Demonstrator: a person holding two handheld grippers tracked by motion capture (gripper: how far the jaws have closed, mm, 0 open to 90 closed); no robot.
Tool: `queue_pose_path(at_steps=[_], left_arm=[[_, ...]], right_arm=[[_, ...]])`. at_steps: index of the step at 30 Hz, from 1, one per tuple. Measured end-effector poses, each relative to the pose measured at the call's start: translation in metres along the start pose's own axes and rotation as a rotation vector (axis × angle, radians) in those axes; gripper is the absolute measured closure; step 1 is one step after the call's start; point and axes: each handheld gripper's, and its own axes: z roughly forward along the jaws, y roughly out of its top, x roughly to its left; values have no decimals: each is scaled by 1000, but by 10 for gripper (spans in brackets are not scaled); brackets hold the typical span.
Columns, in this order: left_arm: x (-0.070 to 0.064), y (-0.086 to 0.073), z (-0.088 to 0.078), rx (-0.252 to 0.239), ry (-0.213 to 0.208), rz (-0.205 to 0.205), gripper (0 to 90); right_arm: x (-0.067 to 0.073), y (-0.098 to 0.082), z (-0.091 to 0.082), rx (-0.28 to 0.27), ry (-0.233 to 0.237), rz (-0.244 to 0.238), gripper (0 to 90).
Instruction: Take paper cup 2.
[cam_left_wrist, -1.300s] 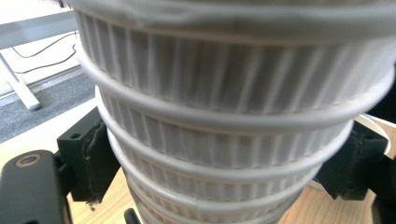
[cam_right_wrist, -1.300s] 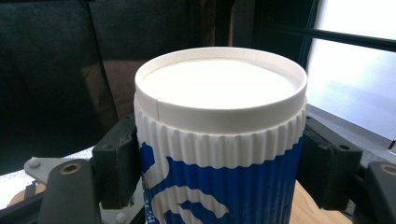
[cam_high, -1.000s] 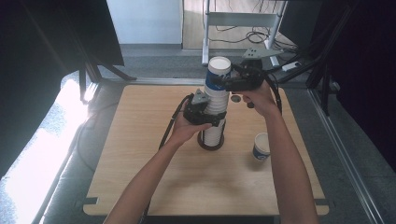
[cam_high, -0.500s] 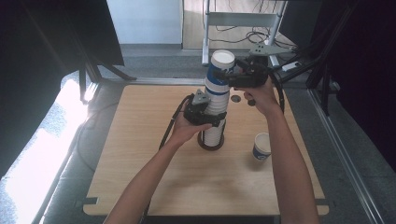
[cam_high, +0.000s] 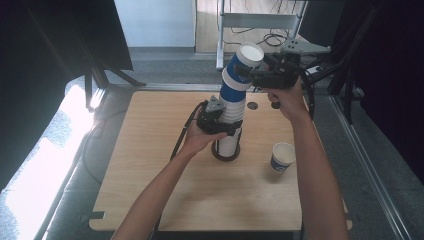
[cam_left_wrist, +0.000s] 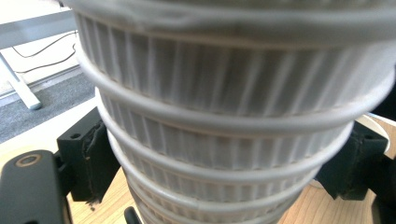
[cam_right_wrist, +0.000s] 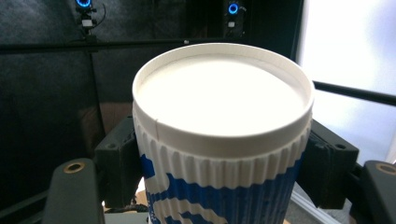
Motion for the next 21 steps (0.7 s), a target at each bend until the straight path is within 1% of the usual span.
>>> queue_pose_path(at_steps=[2,3,5,8,13,17,21], left_arm=[[0,0,0,1,-1,-2,132],[1,0,-1,6,1,11,133],[1,0,-1,7,-2,7,132],[0,0,-1,9,1,8,132],[0,0,-1,8,3,1,129],[-1,1,-1,10,8,-3,128],[-1,1,-1,11,12,-3,128]], right_arm=[[1,4,-7,-13,3,0,264],[2,6,-10,-12,2,-4,265],[4,8,-16,-18,-2,-11,265],[8,9,-24,-12,-1,-22,265],[15,1,-34,-3,4,-31,265],[19,-6,-45,-25,18,-21,265],[23,-10,-53,-30,25,-24,265]])
